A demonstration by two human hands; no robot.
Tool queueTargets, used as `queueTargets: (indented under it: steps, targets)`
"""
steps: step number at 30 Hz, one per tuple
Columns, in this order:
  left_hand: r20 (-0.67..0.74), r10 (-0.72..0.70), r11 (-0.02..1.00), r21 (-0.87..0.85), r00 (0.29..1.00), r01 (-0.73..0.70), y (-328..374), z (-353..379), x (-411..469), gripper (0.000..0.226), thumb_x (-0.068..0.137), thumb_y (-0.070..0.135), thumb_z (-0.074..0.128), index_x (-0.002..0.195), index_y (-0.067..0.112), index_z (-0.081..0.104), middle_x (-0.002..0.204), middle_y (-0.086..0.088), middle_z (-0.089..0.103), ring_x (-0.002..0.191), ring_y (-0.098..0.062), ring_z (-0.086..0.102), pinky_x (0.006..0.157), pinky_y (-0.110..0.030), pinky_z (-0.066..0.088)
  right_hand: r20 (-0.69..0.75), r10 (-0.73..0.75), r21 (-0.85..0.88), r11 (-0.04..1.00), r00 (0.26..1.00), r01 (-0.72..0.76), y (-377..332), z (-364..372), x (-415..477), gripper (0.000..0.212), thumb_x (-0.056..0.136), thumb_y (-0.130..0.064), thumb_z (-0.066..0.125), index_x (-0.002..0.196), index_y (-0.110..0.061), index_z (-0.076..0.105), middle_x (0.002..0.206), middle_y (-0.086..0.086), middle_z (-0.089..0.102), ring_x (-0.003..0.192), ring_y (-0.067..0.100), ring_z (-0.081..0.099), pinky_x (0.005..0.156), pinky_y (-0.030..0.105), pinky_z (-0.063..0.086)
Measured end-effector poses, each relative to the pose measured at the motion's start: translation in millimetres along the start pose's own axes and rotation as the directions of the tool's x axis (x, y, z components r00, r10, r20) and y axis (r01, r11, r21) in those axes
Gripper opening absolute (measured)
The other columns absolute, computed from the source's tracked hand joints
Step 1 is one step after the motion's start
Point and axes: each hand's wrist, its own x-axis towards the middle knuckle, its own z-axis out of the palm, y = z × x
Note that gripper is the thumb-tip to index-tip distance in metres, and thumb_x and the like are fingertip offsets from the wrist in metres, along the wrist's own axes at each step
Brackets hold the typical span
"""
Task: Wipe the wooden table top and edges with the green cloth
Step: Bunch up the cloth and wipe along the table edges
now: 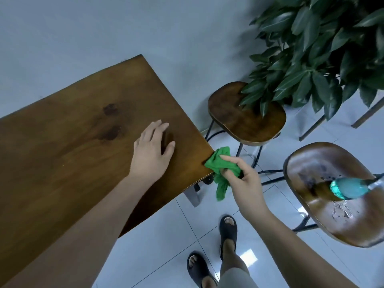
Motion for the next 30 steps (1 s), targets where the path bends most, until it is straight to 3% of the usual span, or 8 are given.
queueTargets:
  steps: [3, 5, 10, 15, 18, 23, 27, 30]
  targets:
    - [0.023, -0.013, 1.0, 0.02, 1.0, 0.012, -10, 4, -32, 0.055, 0.112, 0.049, 0.051, 0.163, 0.032, 0.042, 0.174, 0.007, 0.036, 0.164, -0.018, 0.027, 0.132, -0.05, 0.022, -0.056, 0.079, 0.066, 0.995, 0.995, -0.076, -9, 17, 13, 0.032, 0.11, -0.008, 0.063, 0.121, -0.032, 0.081, 0.107, -0.008, 0.08, 0.097, 0.014, 0.077, 0.078, 0.03, 0.063]
    - [0.02, -0.01, 0.998, 0.058, 1.0, 0.009, -17, 6, -47, 0.055, 0.112, 0.05, 0.049, 0.163, 0.031, 0.043, 0.173, 0.007, 0.037, 0.164, -0.017, 0.027, 0.132, -0.048, 0.021, 0.008, 0.117, 0.025, 0.993, 0.993, -0.118, -19, 16, 37, 0.027, 0.11, -0.014, 0.064, 0.118, -0.032, 0.083, 0.107, -0.003, 0.081, 0.09, 0.013, 0.074, 0.075, 0.033, 0.061]
    - [-0.032, 0.038, 0.992, 0.118, 0.999, -0.034, -24, 11, -62, 0.051, 0.114, 0.045, 0.049, 0.162, 0.026, 0.048, 0.172, 0.003, 0.041, 0.162, -0.02, 0.032, 0.13, -0.045, 0.022, 0.183, 0.087, -0.122, 0.99, 0.979, -0.065, -45, 31, 99, 0.021, 0.104, -0.016, 0.072, 0.115, -0.029, 0.084, 0.114, -0.001, 0.081, 0.1, 0.014, 0.077, 0.087, 0.037, 0.065]
    - [-0.044, 0.03, 0.989, 0.146, 0.999, -0.024, -16, 13, -63, 0.051, 0.115, 0.043, 0.046, 0.163, 0.027, 0.047, 0.172, 0.002, 0.041, 0.162, -0.02, 0.032, 0.13, -0.047, 0.024, 0.195, 0.159, 0.078, 0.981, 0.968, -0.177, -25, 35, 107, 0.023, 0.101, -0.019, 0.071, 0.116, -0.03, 0.086, 0.122, 0.003, 0.082, 0.119, 0.029, 0.077, 0.108, 0.054, 0.062]
    - [-0.043, 0.025, 0.987, 0.163, 0.999, -0.018, -15, 13, -64, 0.05, 0.116, 0.044, 0.045, 0.164, 0.029, 0.046, 0.172, 0.004, 0.04, 0.162, -0.019, 0.032, 0.131, -0.045, 0.022, 0.218, 0.179, 0.227, 0.947, 0.959, -0.228, -9, 19, 91, 0.023, 0.102, -0.009, 0.067, 0.12, -0.012, 0.082, 0.122, 0.012, 0.081, 0.115, 0.03, 0.076, 0.098, 0.043, 0.062]
    - [-0.026, 0.009, 0.985, 0.174, 1.0, -0.004, -12, 12, -65, 0.052, 0.116, 0.047, 0.04, 0.165, 0.03, 0.044, 0.173, 0.004, 0.038, 0.162, -0.02, 0.031, 0.131, -0.047, 0.022, 0.114, 0.149, 0.274, 0.945, 0.982, -0.176, 10, -3, 41, 0.024, 0.107, -0.008, 0.063, 0.116, -0.02, 0.083, 0.121, 0.007, 0.082, 0.102, 0.023, 0.074, 0.076, 0.033, 0.058]
    - [-0.008, -0.003, 0.989, 0.151, 1.0, 0.004, -10, 9, -66, 0.053, 0.116, 0.049, 0.039, 0.166, 0.03, 0.043, 0.175, 0.004, 0.036, 0.163, -0.02, 0.03, 0.132, -0.048, 0.022, -0.078, 0.156, 0.361, 0.925, 0.985, -0.118, 24, 10, -9, 0.021, 0.11, -0.012, 0.068, 0.122, -0.026, 0.078, 0.122, 0.001, 0.08, 0.105, 0.018, 0.077, 0.088, 0.038, 0.064]
    - [0.011, -0.001, 0.997, 0.08, 1.0, 0.0, -12, 6, -65, 0.053, 0.115, 0.048, 0.044, 0.165, 0.029, 0.044, 0.175, 0.004, 0.037, 0.163, -0.019, 0.03, 0.134, -0.048, 0.02, -0.147, 0.171, 0.389, 0.916, 0.974, -0.103, 31, 29, -26, 0.014, 0.109, -0.017, 0.071, 0.113, -0.03, 0.073, 0.114, 0.004, 0.078, 0.106, 0.029, 0.075, 0.096, 0.058, 0.062]
